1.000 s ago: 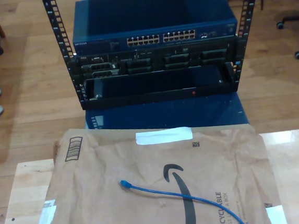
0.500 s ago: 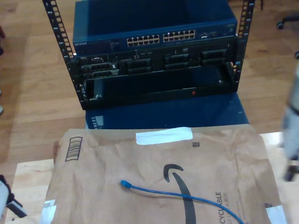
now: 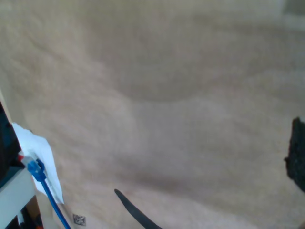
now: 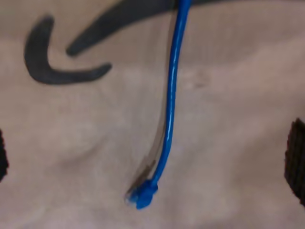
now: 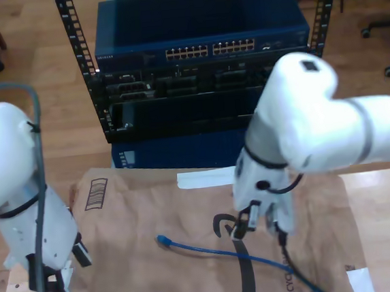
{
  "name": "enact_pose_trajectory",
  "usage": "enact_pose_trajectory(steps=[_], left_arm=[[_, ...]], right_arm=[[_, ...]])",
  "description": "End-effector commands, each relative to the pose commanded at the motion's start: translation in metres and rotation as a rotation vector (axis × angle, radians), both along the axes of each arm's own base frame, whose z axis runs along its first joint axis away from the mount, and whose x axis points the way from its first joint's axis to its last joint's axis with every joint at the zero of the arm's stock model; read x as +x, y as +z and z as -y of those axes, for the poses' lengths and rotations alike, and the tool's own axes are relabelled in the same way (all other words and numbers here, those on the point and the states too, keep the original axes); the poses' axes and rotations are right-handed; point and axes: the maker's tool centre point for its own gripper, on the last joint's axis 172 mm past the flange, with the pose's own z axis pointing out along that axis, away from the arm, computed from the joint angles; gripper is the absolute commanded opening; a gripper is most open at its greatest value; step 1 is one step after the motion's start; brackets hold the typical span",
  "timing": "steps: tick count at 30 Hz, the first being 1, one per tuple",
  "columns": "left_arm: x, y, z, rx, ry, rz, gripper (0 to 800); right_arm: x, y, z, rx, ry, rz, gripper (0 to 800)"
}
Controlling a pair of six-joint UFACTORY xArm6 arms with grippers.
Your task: Grab the cable and plug it in
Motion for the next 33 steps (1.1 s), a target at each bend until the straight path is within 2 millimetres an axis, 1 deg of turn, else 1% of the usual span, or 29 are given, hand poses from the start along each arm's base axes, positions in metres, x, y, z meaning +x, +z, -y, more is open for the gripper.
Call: enact_pose_trajectory(steps=[2,5,7,10,13,15,17,20,22,25,28,29,31,33], left_arm=[[0.002,0.001,0.008,-0.025,0.013,0.002,798],[0.013,0.009,0.021,-0.074,0.039,0.027,798],[0.015,0.008,0.022,-0.078,0.043,0.021,798],[0.022,0.009,0.021,-0.076,0.049,0.032,798],[0.032,0.002,0.018,-0.067,0.058,0.052,798],[0.038,-0.001,0.017,-0.061,0.062,0.069,798],[0.042,0.001,0.025,-0.057,0.045,0.074,798],[0.045,0.002,0.028,-0.05,0.052,0.074,798],[0.046,0.003,0.028,-0.05,0.051,0.075,798],[0.046,0.003,0.028,-0.049,0.054,0.077,798],[0.047,0.004,0.028,-0.049,0.052,0.078,798],[0.047,0.004,0.028,-0.049,0.052,0.078,798],[0.047,0.004,0.028,-0.049,0.052,0.078,798],[0.046,0.003,0.028,-0.049,0.052,0.077,798]], right_arm=[[-0.002,-0.009,-0.011,-0.005,0.023,0.008,792],[-0.005,-0.022,-0.023,-0.011,0.046,0.011,791],[-0.005,-0.028,-0.032,-0.012,0.06,0.024,790],[-0.004,-0.041,-0.035,-0.022,0.064,0.016,789],[-0.011,-0.052,-0.049,-0.035,0.102,0.001,777],[-0.011,-0.052,-0.055,-0.033,0.113,0.012,749],[-0.005,-0.052,-0.058,-0.025,0.108,0.036,718],[-0.002,-0.052,-0.066,-0.017,0.118,0.066,715],[-0.001,-0.053,-0.066,-0.017,0.118,0.071,685],[0.007,-0.05,-0.069,-0.006,0.11,0.105,657],[0.003,-0.051,-0.076,-0.002,0.108,0.116,634],[0.003,-0.051,-0.077,-0.002,0.102,0.115,618],[0.001,-0.058,-0.075,-0.012,0.098,0.102,615],[0.0,-0.061,-0.074,-0.015,0.096,0.097,598]])
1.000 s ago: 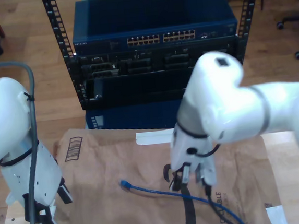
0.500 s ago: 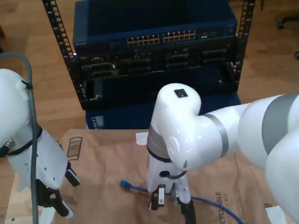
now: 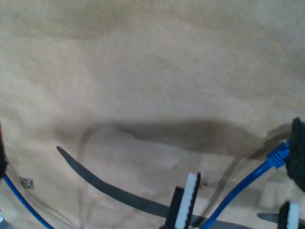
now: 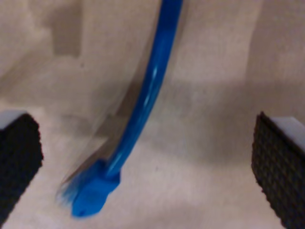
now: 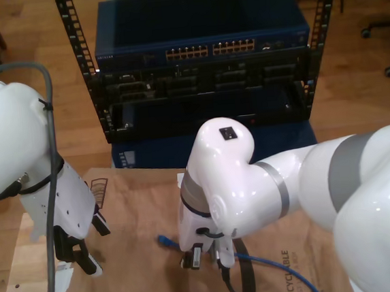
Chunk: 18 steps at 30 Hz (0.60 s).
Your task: Grab the cable and plug it in
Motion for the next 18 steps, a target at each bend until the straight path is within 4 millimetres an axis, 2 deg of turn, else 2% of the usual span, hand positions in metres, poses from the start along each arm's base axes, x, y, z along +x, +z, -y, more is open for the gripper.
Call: enact_pose_trajectory(steps=[4,7,11,14,15,18], left_arm=[[0.0,0.0,0.0,0.0,0.0,0.0,798],[0.0,0.0,0.0,0.0,0.0,0.0,798],[0.0,0.0,0.0,0.0,0.0,0.0,798],[0.0,0.0,0.0,0.0,0.001,-0.002,798],[0.0,0.0,0.0,0.0,0.001,0.0,798],[0.002,0.001,0.001,-0.001,-0.001,0.003,798]], right_arm=[[0.001,-0.008,0.002,-0.007,-0.003,0.0,560],[0.009,-0.007,0.0,0.006,-0.009,0.035,474],[0.012,-0.008,0.001,0.01,-0.017,0.048,276],[0.017,-0.008,0.005,0.017,-0.028,0.077,83],[0.018,-0.008,0.007,0.02,-0.031,0.087,47],[0.022,0.002,0.009,0.026,-0.025,0.106,18]])
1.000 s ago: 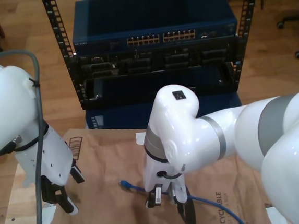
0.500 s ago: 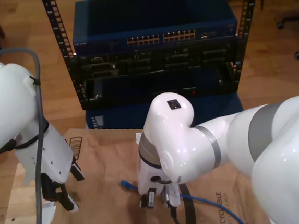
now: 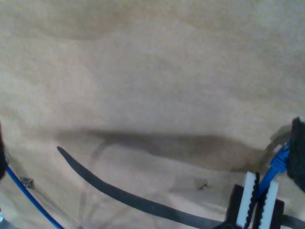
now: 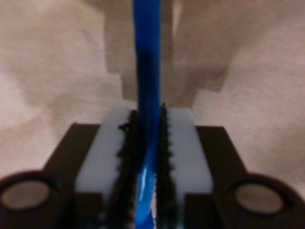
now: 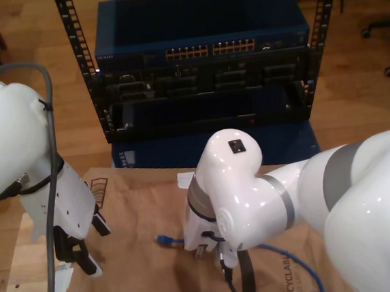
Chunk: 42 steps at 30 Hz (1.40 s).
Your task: Grab the cable and plug it in
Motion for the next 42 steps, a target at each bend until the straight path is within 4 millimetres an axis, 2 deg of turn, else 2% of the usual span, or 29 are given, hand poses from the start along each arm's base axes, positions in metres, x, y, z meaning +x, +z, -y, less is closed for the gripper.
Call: enact_pose_trajectory(steps=[2,6,7,9,13,20,24,27,32,37,39,42], left_arm=[[0.004,0.006,0.006,-0.018,0.003,0.01,798],[0.023,0.03,0.028,-0.108,0.035,0.053,798],[0.026,0.031,0.032,-0.126,0.035,0.048,798],[0.029,0.027,0.037,-0.153,0.04,0.021,798],[0.055,0.049,0.054,-0.226,0.064,0.058,798],[0.089,0.082,0.08,-0.352,0.074,0.113,798],[0.091,0.095,0.092,-0.41,0.054,0.129,797],[0.09,0.103,0.097,-0.447,0.046,0.129,798],[0.088,0.112,0.105,-0.499,0.04,0.129,798],[0.102,0.135,0.11,-0.57,0.08,0.165,794],[0.104,0.146,0.116,-0.605,0.082,0.17,794],[0.1,0.147,0.12,-0.628,0.077,0.146,794]], right_arm=[[0.005,0.01,0.007,0.002,-0.005,0.011,17],[0.009,0.037,0.04,0.008,-0.063,-0.028,17],[0.011,0.042,0.045,0.01,-0.074,-0.032,17],[0.017,0.054,0.053,0.019,-0.094,-0.031,17],[0.034,0.087,0.065,0.042,-0.132,-0.047,17],[0.049,0.138,0.064,0.075,-0.141,-0.084,17],[0.057,0.176,0.054,0.17,-0.139,-0.115,16],[0.053,0.202,0.045,0.279,-0.139,-0.192,16],[0.044,0.212,0.045,0.383,-0.113,-0.271,18],[0.033,0.211,0.045,0.386,-0.064,-0.299,17],[0.028,0.218,0.043,0.425,-0.042,-0.318,17],[0.026,0.237,0.043,0.524,-0.017,-0.344,17]])
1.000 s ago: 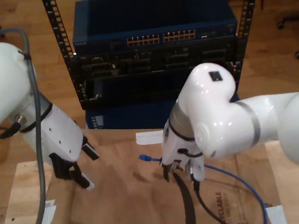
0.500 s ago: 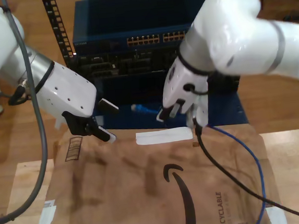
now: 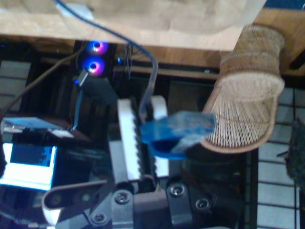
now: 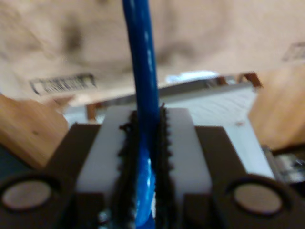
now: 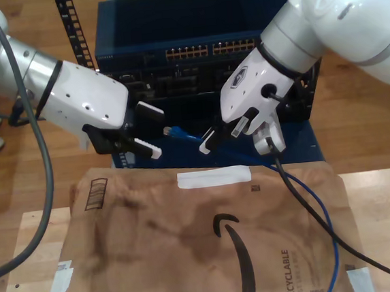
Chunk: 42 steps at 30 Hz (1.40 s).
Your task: Grab the cable and plug it in
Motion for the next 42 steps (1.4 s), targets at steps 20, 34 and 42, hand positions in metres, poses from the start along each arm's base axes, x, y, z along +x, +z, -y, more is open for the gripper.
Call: enact_pose_trajectory(steps=[20,34,42], left_arm=[[-0.003,0.04,0.009,-0.224,0.014,-0.121,751],[-0.005,0.054,0.019,-0.319,0.011,-0.159,617],[-0.004,0.05,0.015,-0.321,0.025,-0.165,555]], right_arm=[[-0.002,0.024,-0.003,0.096,0.046,0.012,21],[-0.001,0.026,-0.004,0.098,0.05,0.022,20],[-0.001,0.025,-0.004,0.098,0.05,0.02,21]])
